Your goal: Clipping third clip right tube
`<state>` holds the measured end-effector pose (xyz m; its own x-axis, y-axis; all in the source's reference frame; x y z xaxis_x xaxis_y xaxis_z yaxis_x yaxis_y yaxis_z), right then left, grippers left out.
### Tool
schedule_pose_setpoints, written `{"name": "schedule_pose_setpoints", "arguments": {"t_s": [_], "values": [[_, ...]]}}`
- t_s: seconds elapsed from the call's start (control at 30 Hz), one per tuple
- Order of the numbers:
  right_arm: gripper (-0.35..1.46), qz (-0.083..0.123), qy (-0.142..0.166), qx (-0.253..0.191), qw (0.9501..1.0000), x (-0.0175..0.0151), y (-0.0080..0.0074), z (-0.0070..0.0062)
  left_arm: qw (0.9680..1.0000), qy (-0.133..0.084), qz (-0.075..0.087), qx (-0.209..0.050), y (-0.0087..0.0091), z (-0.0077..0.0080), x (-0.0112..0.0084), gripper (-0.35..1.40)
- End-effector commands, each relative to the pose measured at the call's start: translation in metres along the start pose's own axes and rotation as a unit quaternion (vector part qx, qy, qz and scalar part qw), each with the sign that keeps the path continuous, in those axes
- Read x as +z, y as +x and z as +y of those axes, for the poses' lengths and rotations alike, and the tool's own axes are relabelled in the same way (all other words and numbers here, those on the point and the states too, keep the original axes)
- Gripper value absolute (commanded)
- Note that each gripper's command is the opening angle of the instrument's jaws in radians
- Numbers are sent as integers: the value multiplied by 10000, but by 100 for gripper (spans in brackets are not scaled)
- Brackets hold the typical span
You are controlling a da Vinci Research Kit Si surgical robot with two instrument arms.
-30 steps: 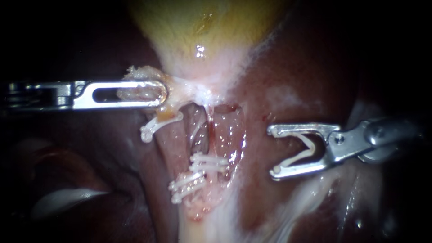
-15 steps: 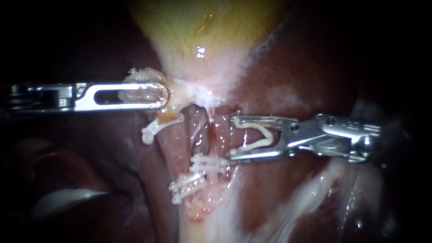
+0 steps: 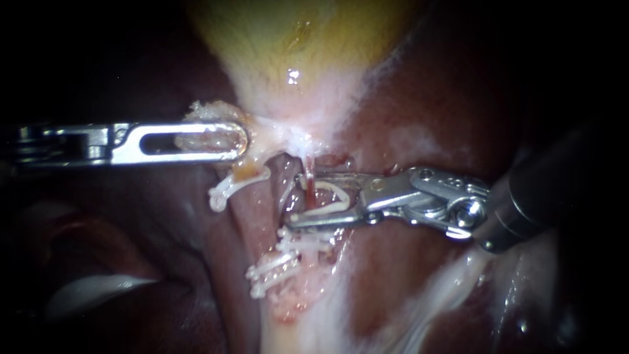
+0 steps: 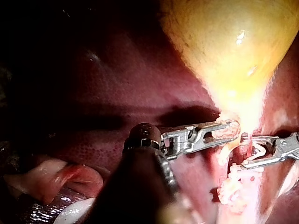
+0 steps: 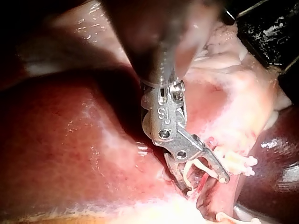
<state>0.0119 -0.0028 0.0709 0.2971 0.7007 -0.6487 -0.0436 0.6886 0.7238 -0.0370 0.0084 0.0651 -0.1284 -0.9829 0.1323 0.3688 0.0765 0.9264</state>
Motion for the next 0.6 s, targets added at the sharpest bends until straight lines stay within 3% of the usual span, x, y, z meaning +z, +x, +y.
{"name": "schedule_pose_setpoints", "arguments": {"t_s": [0.03, 0.3, 0.37, 0.5, 0.6], "values": [[50, -16, 24, 0, 10000, 1, 0, 0, 10000, -2, 1, 0, 0, 0, 0, -35], [49, 92, 130, 93, 9998, 3, 2, 1, 10000, -1, 1, 1, 0, 0, 0, -35], [49, 178, 166, 152, 9996, 3, 3, 1, 10000, -1, 1, 1, 0, 0, 0, -35], [48, 550, 466, 402, 9966, 1, 7, 2, 10000, -1, 1, 1, 0, 0, 0, -35], [47, 650, 657, 448, 9947, 1, 9, 1, 10000, -1, 1, 2, 0, 0, 0, -35]]}}
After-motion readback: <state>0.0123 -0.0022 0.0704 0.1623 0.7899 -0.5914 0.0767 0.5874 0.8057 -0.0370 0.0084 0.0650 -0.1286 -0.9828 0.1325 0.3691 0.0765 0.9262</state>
